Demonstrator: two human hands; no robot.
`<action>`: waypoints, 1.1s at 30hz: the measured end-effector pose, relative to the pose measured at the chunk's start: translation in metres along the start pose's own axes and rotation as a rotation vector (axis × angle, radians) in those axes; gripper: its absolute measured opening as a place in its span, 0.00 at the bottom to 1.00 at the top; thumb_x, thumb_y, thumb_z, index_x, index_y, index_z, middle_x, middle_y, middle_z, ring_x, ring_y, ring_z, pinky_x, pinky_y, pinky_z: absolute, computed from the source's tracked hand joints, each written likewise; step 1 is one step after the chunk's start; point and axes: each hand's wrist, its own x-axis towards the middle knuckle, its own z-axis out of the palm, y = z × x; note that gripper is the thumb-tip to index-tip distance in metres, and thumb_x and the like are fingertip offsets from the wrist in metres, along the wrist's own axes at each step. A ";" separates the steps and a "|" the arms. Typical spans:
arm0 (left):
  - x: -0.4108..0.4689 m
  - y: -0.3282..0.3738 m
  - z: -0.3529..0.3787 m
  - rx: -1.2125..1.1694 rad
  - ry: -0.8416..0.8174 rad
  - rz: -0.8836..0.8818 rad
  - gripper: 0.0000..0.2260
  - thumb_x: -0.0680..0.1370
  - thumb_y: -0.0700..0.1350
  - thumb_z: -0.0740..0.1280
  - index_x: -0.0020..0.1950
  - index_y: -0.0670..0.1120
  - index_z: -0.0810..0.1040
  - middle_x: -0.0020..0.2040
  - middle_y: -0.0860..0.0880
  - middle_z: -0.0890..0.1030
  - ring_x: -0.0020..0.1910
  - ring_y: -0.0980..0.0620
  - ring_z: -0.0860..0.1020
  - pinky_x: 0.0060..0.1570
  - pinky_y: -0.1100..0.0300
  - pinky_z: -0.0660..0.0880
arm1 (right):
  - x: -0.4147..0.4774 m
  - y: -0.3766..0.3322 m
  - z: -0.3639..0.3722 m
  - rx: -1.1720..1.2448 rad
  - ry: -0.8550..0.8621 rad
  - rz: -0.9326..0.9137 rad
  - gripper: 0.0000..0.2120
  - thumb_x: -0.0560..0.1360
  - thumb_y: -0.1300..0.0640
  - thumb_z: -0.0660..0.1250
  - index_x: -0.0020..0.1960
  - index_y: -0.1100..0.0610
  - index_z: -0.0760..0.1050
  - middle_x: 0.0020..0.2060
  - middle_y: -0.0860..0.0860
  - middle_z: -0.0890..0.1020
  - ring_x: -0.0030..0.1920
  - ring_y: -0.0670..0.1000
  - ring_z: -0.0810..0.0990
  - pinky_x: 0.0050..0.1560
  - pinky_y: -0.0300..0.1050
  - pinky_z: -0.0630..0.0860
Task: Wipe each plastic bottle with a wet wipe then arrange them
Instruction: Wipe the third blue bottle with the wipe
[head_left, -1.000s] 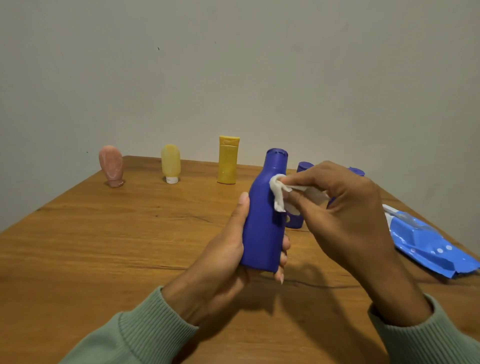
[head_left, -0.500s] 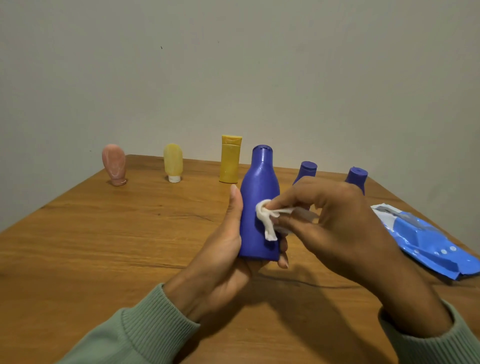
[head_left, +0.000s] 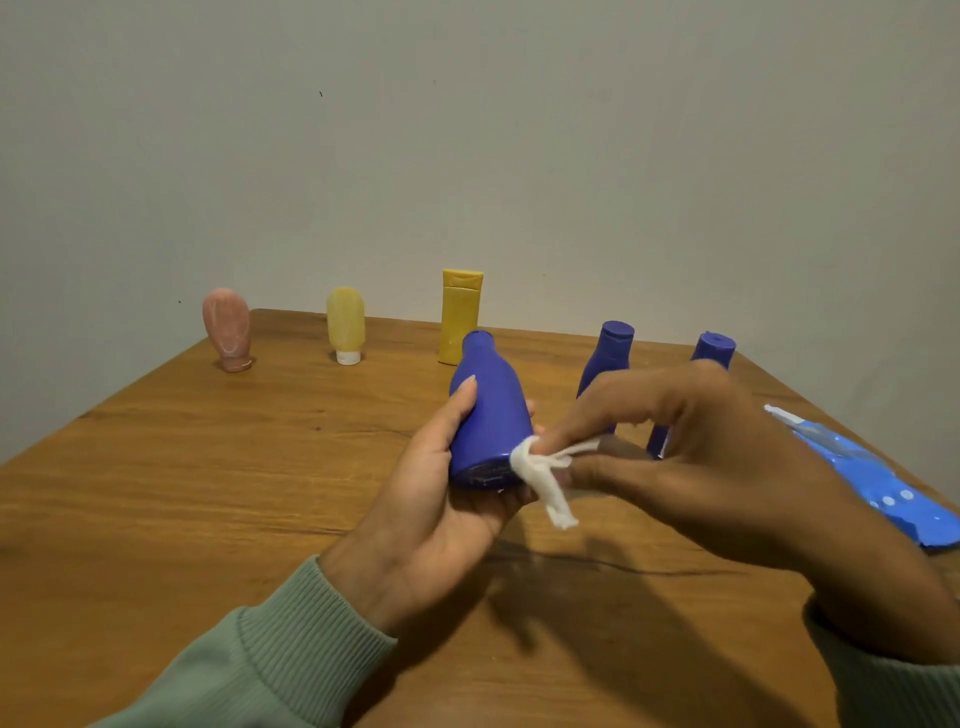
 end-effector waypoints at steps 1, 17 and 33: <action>0.001 0.000 0.000 0.048 0.004 0.023 0.22 0.77 0.50 0.67 0.65 0.36 0.74 0.57 0.38 0.78 0.56 0.43 0.77 0.63 0.47 0.70 | 0.000 0.000 -0.002 0.007 0.045 0.009 0.08 0.68 0.56 0.74 0.46 0.46 0.84 0.38 0.38 0.83 0.44 0.39 0.80 0.41 0.31 0.75; 0.001 0.006 0.006 0.246 0.041 0.075 0.14 0.75 0.46 0.68 0.52 0.37 0.75 0.34 0.42 0.77 0.27 0.51 0.71 0.23 0.60 0.74 | 0.004 0.001 0.017 -0.059 0.234 0.126 0.07 0.69 0.52 0.71 0.47 0.44 0.81 0.42 0.38 0.81 0.44 0.38 0.78 0.41 0.31 0.77; 0.006 0.010 0.000 0.276 0.158 -0.012 0.14 0.78 0.48 0.65 0.36 0.42 0.72 0.23 0.47 0.73 0.17 0.53 0.71 0.15 0.67 0.65 | 0.003 -0.001 0.068 -0.256 0.344 -0.128 0.10 0.70 0.52 0.66 0.48 0.56 0.80 0.43 0.49 0.81 0.42 0.47 0.80 0.39 0.44 0.80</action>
